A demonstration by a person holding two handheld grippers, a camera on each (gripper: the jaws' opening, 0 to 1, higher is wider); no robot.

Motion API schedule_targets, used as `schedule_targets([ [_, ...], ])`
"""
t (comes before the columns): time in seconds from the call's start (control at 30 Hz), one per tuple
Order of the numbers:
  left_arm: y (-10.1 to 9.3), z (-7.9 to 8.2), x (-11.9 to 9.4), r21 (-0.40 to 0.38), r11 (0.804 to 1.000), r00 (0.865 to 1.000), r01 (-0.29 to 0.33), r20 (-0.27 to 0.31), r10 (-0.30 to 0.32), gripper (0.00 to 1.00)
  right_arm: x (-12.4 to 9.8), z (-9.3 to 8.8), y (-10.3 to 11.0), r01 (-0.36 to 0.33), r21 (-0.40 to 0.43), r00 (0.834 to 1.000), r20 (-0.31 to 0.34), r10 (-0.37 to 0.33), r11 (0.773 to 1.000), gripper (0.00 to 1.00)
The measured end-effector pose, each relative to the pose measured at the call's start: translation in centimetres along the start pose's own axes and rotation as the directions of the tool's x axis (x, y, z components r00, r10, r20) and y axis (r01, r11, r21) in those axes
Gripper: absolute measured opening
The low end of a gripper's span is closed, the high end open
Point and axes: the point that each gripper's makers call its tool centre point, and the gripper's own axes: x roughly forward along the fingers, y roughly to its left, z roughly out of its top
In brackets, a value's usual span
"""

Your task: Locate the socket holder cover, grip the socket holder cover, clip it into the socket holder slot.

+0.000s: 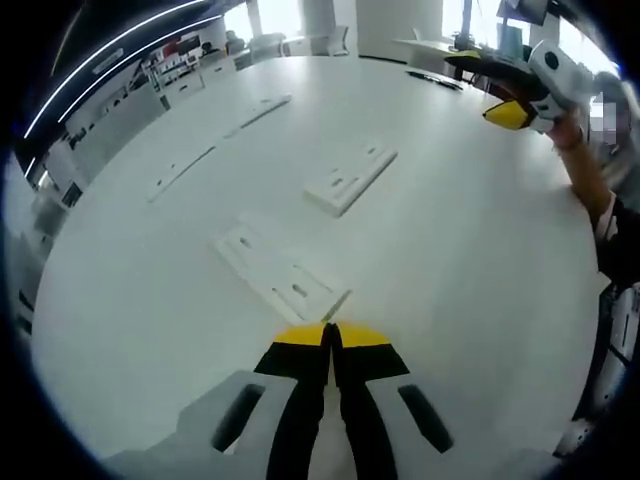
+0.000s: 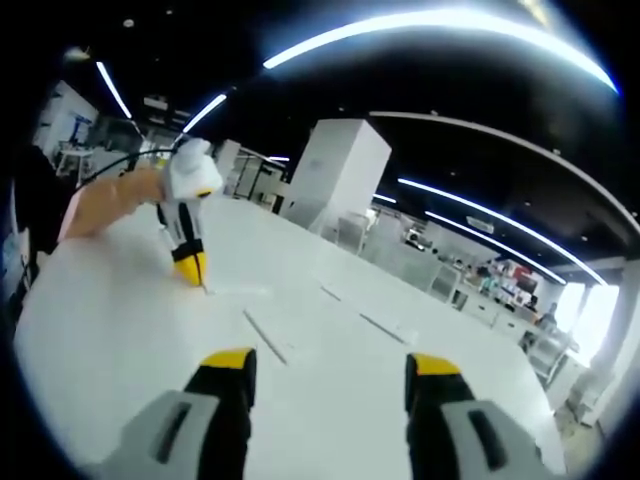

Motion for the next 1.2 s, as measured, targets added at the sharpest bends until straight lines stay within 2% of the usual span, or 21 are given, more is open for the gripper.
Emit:
schedule_targets([
  [0.87, 0.2, 0.3, 0.2, 0.010, 1.000, 1.000, -0.018, 0.008, 0.018, 0.03, 0.0, -0.1, 0.2, -0.002, -0.016, 1.000, -0.007, 0.002, 1.000, 0.61],
  [0.97, 0.2, 0.3, 0.2, 0.038, 0.999, 1.000, -0.021, 0.007, 0.021, 0.03, 0.0, -0.1, 0.2, -0.003, -0.016, 1.000, -0.008, 0.003, 1.000, 0.61],
  [1.03, -0.3, -0.2, -0.1, 0.048, 0.999, 1.000, -0.006, -0.022, 0.007, 0.03, 0.0, -0.1, 0.1, -0.002, -0.017, 1.000, -0.007, 0.002, 1.000, 0.61],
  [1.1, 0.0, -0.9, -0.5, 0.059, 0.998, 0.997, -0.030, -0.063, 0.034, 0.03, -0.1, 0.0, 0.1, -0.001, -0.017, 1.000, -0.004, 0.001, 1.000, 0.61],
  [1.2, 0.4, -1.1, -0.5, 0.030, 0.999, 0.997, -0.033, -0.065, 0.035, 0.04, -0.1, 0.2, -0.1, 0.002, -0.017, 1.000, 0.000, -0.002, 1.000, 0.61],
])
